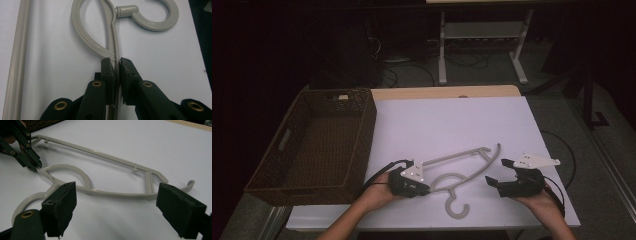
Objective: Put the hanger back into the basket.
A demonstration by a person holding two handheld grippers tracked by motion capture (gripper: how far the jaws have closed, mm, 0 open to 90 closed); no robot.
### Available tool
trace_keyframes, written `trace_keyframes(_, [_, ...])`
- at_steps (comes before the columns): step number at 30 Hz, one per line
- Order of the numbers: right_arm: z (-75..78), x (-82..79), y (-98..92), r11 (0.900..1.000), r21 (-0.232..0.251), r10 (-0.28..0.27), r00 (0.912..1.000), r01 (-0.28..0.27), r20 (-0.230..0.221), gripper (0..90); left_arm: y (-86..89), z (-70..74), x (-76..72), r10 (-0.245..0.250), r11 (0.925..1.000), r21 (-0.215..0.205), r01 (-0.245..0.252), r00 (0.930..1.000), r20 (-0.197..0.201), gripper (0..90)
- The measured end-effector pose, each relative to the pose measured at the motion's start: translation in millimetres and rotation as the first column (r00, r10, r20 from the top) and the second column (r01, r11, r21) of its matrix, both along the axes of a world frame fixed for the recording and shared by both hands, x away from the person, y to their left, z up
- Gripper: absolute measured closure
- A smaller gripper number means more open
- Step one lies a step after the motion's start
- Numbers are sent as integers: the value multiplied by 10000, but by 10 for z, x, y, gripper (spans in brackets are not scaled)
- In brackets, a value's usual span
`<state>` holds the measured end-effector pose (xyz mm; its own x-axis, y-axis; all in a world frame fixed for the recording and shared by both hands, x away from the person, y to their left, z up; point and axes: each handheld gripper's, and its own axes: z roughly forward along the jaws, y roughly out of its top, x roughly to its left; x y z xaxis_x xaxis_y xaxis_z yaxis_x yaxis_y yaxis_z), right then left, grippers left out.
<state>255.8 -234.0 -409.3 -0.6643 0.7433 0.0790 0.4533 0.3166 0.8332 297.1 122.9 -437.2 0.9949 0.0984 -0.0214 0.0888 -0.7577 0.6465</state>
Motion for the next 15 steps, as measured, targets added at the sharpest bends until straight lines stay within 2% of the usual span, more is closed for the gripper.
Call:
trace_keyframes(8, [17, -4, -19, 9998, 83, -184, 9998, 183, 116, 161, 57, 147, 6, 346, 9971, -674, -340, 9994, 69, 823])
trace_keyframes(10, [21, -4, -22, 9998, 73, -180, 9997, 179, 160, 161, 76, 193, 10, 437, 9942, -991, -426, 9990, 88, 824])
trace_keyframes(15, [28, -5, -33, 9996, 118, -275, 9995, 273, 172, 161, 124, 290, 10, 801, 9872, -1407, -756, 9965, 260, 828])
